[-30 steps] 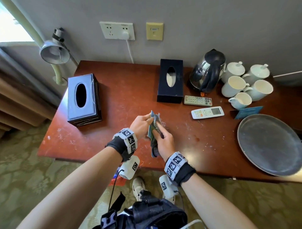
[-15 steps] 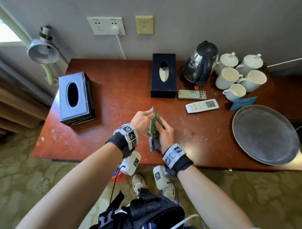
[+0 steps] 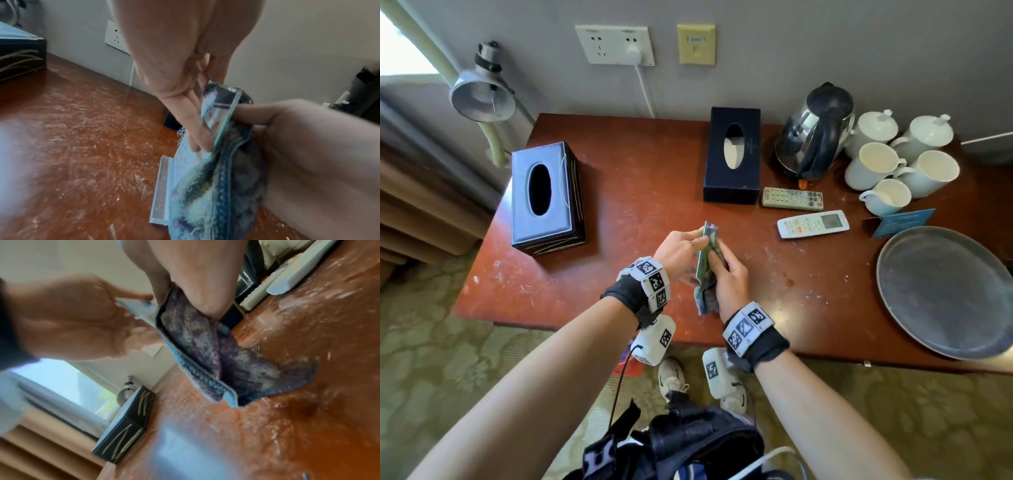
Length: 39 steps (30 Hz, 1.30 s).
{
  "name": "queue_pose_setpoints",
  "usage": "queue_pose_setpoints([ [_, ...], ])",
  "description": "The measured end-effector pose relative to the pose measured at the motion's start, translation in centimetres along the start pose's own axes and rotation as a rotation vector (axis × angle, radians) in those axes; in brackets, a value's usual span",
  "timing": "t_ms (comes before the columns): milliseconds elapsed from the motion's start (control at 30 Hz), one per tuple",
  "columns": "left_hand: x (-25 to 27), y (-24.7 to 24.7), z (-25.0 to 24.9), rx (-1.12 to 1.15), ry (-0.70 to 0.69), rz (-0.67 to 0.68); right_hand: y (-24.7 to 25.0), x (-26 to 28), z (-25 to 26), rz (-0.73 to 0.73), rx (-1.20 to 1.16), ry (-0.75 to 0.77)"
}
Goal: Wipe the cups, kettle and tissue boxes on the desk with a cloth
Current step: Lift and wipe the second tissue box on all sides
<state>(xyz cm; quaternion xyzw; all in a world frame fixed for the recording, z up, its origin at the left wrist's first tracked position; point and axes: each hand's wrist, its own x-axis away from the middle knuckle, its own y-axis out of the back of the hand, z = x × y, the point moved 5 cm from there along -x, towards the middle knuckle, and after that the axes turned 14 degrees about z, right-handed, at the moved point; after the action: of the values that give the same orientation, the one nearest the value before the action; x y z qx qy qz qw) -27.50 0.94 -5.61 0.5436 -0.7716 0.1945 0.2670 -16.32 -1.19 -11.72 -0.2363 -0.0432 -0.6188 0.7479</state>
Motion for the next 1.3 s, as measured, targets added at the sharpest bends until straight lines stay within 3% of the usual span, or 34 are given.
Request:
queue_pose_setpoints([
  [133, 0.4, 0.5, -0.1, 0.012, 0.001, 0.006, 0.2, 1.3, -2.5, 0.04, 0.101, -0.031],
  [300, 0.3, 0.3, 0.0, -0.011, 0.014, -0.007, 1.8, -1.6, -4.8, -0.089, 0.155, -0.143],
  [400, -0.3, -0.1, -0.2, -0.106, -0.004, -0.03, 1.9, -2.8, -3.7, -0.081, 0.036, -0.143],
  [567, -1.5, -0.3, -2.1, -0.5, -0.037, 0.017, 3.5, -4.1, -0.2, -0.037, 0.003, -0.046],
  [767, -2.8, -1.2, -4.2, -1.005, -0.009, 0.107, 9.9, -2.5, 1.5, -0.178, 0.009, -0.05],
  [867, -2.6, -1.4, -4.7, -1.11, -0.006, 0.067, 10.3, -1.8, 2.9, -0.127, 0.032, -0.016],
  [1000, -2.0, -1.0, -4.2, -0.912, -0.095, 0.008, 8.5, -1.8, 3.8, 0.008, 0.102, 0.005],
  [1100, -1.0, -0.3, -3.8, -0.618, -0.111, -0.109, 7.3, -1.6, 2.9, 0.099, 0.123, -0.015],
  [1200, 0.0, 0.5, -2.7, -0.35, 0.007, -0.246, 6.6, -1.2, 1.8, 0.137, 0.126, -0.028],
  [1300, 0.1, 0.7, -0.6, -0.006, 0.121, -0.287, 5.7, -0.6, 1.4, 0.17, 0.112, -0.034],
])
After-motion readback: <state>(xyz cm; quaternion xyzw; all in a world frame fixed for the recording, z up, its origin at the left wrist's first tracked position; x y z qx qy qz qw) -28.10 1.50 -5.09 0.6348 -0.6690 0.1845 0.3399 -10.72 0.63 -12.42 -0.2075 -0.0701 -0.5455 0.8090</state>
